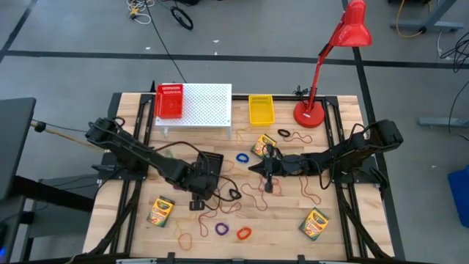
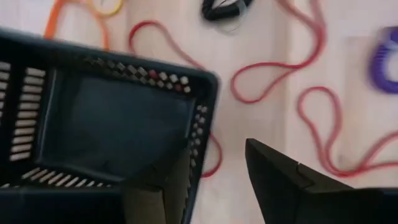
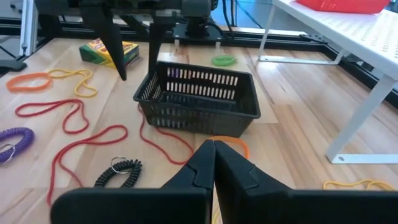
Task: Pick & Place Office Desk Supplies
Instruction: Put the black bin on the shelf
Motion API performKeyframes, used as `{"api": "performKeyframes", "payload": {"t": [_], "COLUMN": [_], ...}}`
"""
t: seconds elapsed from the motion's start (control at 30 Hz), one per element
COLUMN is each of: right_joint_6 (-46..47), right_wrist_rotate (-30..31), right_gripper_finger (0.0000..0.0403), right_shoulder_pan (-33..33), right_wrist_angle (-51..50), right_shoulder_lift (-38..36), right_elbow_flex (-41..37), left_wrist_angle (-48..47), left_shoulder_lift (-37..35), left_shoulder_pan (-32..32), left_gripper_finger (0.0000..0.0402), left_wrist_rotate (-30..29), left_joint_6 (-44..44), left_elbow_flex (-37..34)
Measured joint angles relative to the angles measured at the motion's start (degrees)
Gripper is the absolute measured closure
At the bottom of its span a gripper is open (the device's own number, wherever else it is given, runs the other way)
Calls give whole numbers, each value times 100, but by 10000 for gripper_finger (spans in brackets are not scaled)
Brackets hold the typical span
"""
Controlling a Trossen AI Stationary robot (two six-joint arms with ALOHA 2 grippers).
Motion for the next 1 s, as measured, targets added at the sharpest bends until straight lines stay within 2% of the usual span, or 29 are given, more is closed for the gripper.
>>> {"api": "performKeyframes", "payload": {"t": [0.4, 0.73, 0.9, 1.0], "right_joint_6": [-188, -250, -252, -254], "right_wrist_rotate": [0, 0, 0, 0], "right_gripper_finger": [392, 392, 392, 392], "right_shoulder_pan": [-6, -6, -6, -8], "right_wrist_angle": [17, 17, 20, 20], "right_shoulder_lift": [0, 2, 2, 2], "right_elbow_flex": [0, 0, 0, 0], "left_wrist_angle": [-170, -382, -868, -1399], "left_shoulder_lift": [273, 267, 153, 53], "left_shoulder_pan": [4, 6, -9, -33], "left_gripper_finger": [283, 341, 386, 386], "left_wrist_rotate": [-277, -393, -655, -997], "left_joint_6": [-285, -196, -89, -38], "left_elbow_flex": [-2, 20, 494, 1023]}}
